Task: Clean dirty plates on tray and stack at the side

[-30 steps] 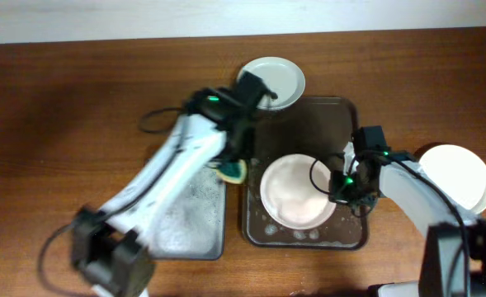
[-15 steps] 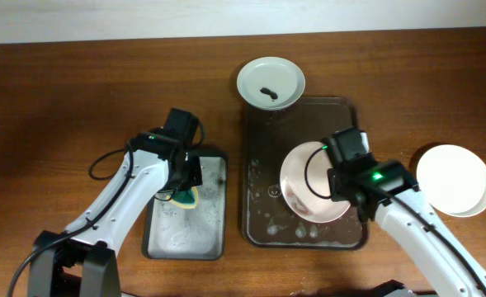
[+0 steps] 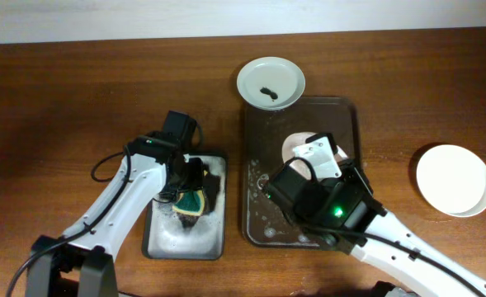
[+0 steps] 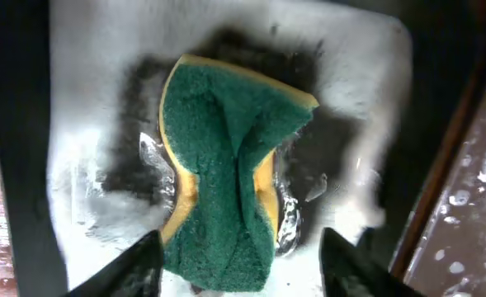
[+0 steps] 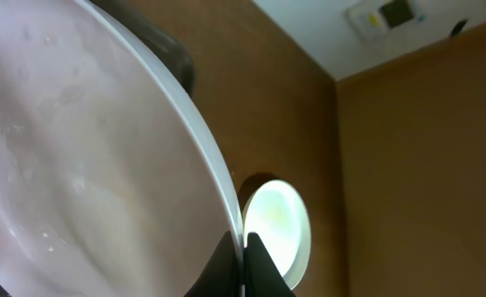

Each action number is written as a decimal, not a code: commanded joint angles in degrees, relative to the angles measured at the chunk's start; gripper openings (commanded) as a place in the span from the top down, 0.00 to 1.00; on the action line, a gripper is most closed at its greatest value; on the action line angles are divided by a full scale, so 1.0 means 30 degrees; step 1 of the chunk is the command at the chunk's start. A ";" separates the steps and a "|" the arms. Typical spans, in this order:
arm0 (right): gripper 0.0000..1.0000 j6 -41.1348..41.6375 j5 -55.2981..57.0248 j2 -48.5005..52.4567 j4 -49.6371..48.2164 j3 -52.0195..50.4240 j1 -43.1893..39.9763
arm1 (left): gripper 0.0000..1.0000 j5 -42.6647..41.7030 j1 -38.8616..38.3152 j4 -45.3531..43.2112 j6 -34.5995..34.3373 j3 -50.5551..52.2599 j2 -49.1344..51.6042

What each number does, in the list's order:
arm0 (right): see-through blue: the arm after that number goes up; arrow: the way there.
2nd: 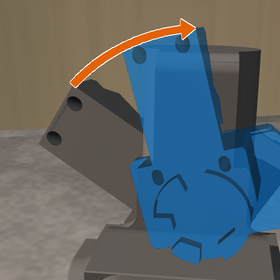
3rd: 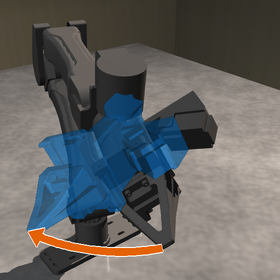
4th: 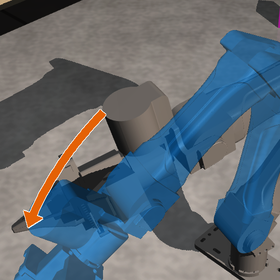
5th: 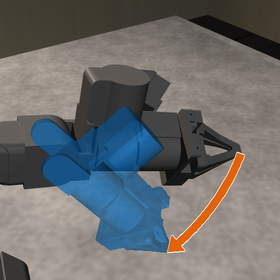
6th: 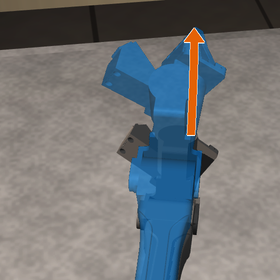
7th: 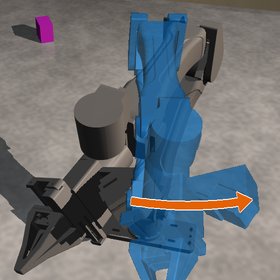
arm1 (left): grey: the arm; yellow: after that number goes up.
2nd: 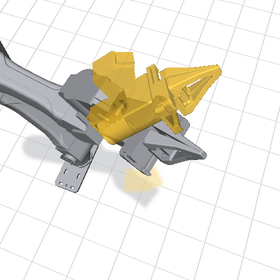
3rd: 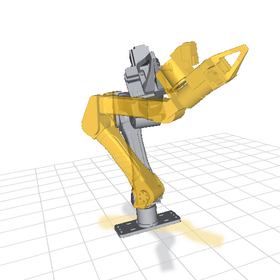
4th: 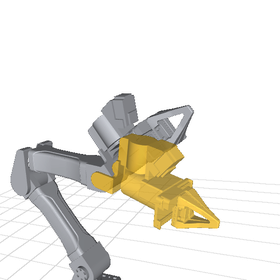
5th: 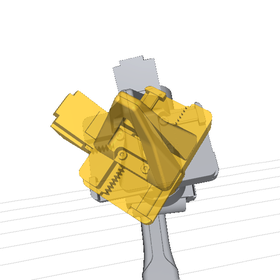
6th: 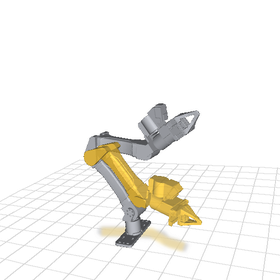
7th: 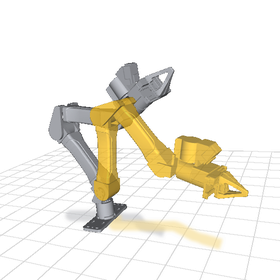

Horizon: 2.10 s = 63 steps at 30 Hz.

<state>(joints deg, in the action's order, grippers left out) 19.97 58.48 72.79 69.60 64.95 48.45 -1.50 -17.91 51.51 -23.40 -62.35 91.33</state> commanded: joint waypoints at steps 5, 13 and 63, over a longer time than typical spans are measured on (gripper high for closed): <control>0.96 0.0678 0.2390 -0.0240 0.0226 0.0437 0.0510 | 0.02 -0.0379 0.0080 -0.0015 0.0124 0.0087 -0.2433; 0.96 0.0670 0.3483 -0.0240 0.0087 0.0437 0.0510 | 0.00 -0.0372 0.0066 -0.0007 0.0124 0.0095 -0.2484; 0.96 -0.0984 0.0474 -0.0233 -0.0991 0.0444 -0.0787 | 0.00 -0.0372 0.0066 -0.0022 0.0124 0.0095 -0.2484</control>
<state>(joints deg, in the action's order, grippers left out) 16.47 60.42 72.79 66.81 65.06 46.46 -2.17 -17.91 51.48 -23.35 -62.35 84.64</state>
